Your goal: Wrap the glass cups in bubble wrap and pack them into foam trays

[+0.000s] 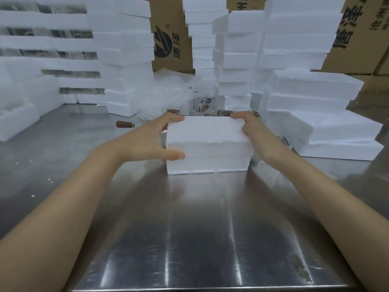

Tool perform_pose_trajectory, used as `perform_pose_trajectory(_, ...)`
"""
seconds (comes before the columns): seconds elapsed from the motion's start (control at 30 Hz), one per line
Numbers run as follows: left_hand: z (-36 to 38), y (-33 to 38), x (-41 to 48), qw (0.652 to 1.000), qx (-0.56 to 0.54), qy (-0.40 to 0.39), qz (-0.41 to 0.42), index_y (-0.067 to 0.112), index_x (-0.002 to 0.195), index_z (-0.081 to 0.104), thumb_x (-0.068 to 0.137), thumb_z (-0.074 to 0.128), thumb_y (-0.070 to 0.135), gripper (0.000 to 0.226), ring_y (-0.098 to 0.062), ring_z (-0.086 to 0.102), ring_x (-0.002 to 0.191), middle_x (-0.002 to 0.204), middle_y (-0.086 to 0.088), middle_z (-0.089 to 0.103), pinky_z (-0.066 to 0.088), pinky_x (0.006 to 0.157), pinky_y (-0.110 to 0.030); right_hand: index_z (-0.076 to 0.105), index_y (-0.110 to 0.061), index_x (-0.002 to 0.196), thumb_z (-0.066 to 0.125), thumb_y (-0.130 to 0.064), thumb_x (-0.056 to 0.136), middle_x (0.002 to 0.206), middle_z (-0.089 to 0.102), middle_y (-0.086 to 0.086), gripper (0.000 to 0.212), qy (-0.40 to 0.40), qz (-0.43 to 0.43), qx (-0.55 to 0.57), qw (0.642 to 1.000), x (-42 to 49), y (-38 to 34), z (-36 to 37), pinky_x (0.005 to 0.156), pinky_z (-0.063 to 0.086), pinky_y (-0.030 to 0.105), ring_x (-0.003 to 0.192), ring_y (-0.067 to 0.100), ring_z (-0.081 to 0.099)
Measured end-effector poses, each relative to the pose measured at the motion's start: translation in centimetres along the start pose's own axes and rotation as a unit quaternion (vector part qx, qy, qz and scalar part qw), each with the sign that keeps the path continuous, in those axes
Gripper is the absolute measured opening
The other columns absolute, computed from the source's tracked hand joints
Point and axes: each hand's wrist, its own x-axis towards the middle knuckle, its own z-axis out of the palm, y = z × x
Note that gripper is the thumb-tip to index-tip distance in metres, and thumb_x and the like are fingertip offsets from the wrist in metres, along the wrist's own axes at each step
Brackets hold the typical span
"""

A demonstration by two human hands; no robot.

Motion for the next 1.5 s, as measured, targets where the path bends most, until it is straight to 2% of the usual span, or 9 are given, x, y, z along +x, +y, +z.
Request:
perform_pose_trajectory(0.13, 0.1, 0.1, 0.0, 0.999, 0.033, 0.006, -0.011, 0.057, 0.13, 0.026, 0.068, 0.082, 0.048, 0.084, 0.015, 0.038, 0.115, 0.13, 0.032, 0.035, 0.036, 0.093, -0.019, 0.049, -0.062, 0.097, 0.033, -0.036, 0.076, 0.118, 0.049, -0.015, 0.037, -0.036, -0.006, -0.011, 0.999, -0.3, 0.0, -0.4, 0.082, 0.036, 0.024, 0.108, 0.011, 0.047)
perform_pose_trajectory(0.27, -0.1, 0.7, -0.3, 0.998, 0.052, -0.01, -0.016, 0.058, 0.131, 0.022, 0.063, 0.083, 0.051, 0.091, 0.032, 0.036, 0.098, 0.121, 0.042, 0.029, 0.037, 0.072, -0.006, 0.047, -0.044, 0.124, 0.038, -0.026, 0.097, 0.127, 0.046, -0.013, 0.034, -0.057, -0.022, -0.046, 0.997, -0.6, -0.1, -0.9, 0.09, 0.033, 0.027, 0.116, 0.013, 0.044)
perform_pose_trajectory(0.47, -0.2, 1.4, -0.7, 0.998, 0.053, -0.018, -0.037, 0.058, 0.132, 0.021, 0.065, 0.083, 0.05, 0.092, 0.037, 0.033, 0.092, 0.116, 0.047, 0.027, 0.035, 0.07, -0.006, 0.045, -0.032, 0.133, 0.038, -0.022, 0.099, 0.13, 0.045, -0.008, 0.037, -0.072, -0.024, -0.066, 0.995, -1.1, -0.9, -1.3, 0.096, 0.032, 0.028, 0.119, 0.014, 0.044)
perform_pose_trajectory(0.77, -0.4, 1.5, -0.6, 0.994, 0.072, -0.051, -0.063, 0.056, 0.14, 0.009, 0.064, 0.084, 0.054, 0.106, 0.0, 0.038, 0.116, 0.136, 0.026, 0.026, 0.034, 0.088, -0.019, 0.044, -0.034, 0.131, 0.037, -0.024, 0.099, 0.131, 0.046, -0.011, 0.035, -0.082, -0.037, -0.096, 0.991, -1.3, -0.9, -1.7, 0.084, 0.034, 0.023, 0.112, 0.011, 0.045)
perform_pose_trajectory(0.9, -0.4, 1.5, -0.5, 0.992, 0.059, -0.058, -0.099, 0.051, 0.144, 0.002, 0.063, 0.084, 0.049, 0.115, -0.006, 0.04, 0.114, 0.129, 0.02, 0.033, 0.034, 0.08, -0.014, 0.046, -0.034, 0.13, 0.037, -0.026, 0.099, 0.125, 0.049, -0.009, 0.034, -0.071, -0.044, -0.109, 0.991, -1.2, -0.9, -1.5, 0.079, 0.034, 0.016, 0.107, 0.011, 0.047)
perform_pose_trajectory(1.1, -0.5, 1.5, -0.3, 0.989, 0.037, -0.079, -0.117, 0.051, 0.142, 0.002, 0.066, 0.084, 0.043, 0.112, 0.008, 0.044, 0.1, 0.109, 0.041, 0.03, 0.036, 0.072, -0.009, 0.042, -0.052, 0.125, 0.039, -0.058, 0.092, 0.131, 0.045, -0.017, 0.034, -0.122, -0.008, -0.089, 0.989, -1.1, -0.7, -1.9, 0.087, 0.033, 0.024, 0.118, 0.01, 0.046)
perform_pose_trajectory(1.27, -1.0, 1.2, -0.3, 0.989, 0.004, -0.091, -0.115, 0.05, 0.142, 0.007, 0.068, 0.085, 0.034, 0.109, 0.017, 0.048, 0.099, 0.116, 0.035, 0.042, 0.04, 0.074, -0.007, 0.038, -0.056, 0.125, 0.04, -0.071, 0.084, 0.137, 0.04, -0.02, 0.044, -0.139, 0.006, -0.081, 0.987, -1.0, -0.5, -1.8, 0.1, 0.033, 0.034, 0.123, 0.011, 0.044)
perform_pose_trajectory(1.4, -1.2, 1.2, -0.4, 0.99, -0.004, -0.091, -0.109, 0.048, 0.144, 0.009, 0.066, 0.087, 0.034, 0.111, 0.01, 0.048, 0.11, 0.128, 0.026, 0.044, 0.041, 0.082, -0.011, 0.035, -0.059, 0.123, 0.041, -0.078, 0.07, 0.136, 0.041, -0.02, 0.057, -0.155, 0.019, -0.075, 0.985, -1.1, -0.7, -1.6, 0.089, 0.037, 0.03, 0.117, 0.006, 0.048)
perform_pose_trajectory(1.5, -1.0, 1.4, -0.5, 0.99, 0.001, -0.09, -0.111, 0.054, 0.139, 0.008, 0.067, 0.086, 0.035, 0.108, -0.005, 0.059, 0.102, 0.122, 0.021, 0.046, 0.054, 0.075, -0.02, 0.035, -0.065, 0.117, 0.046, -0.079, 0.066, 0.13, 0.048, -0.023, 0.054, -0.173, 0.03, -0.078, 0.981, -1.0, -0.7, -1.9, 0.088, 0.039, 0.027, 0.11, -0.001, 0.052)
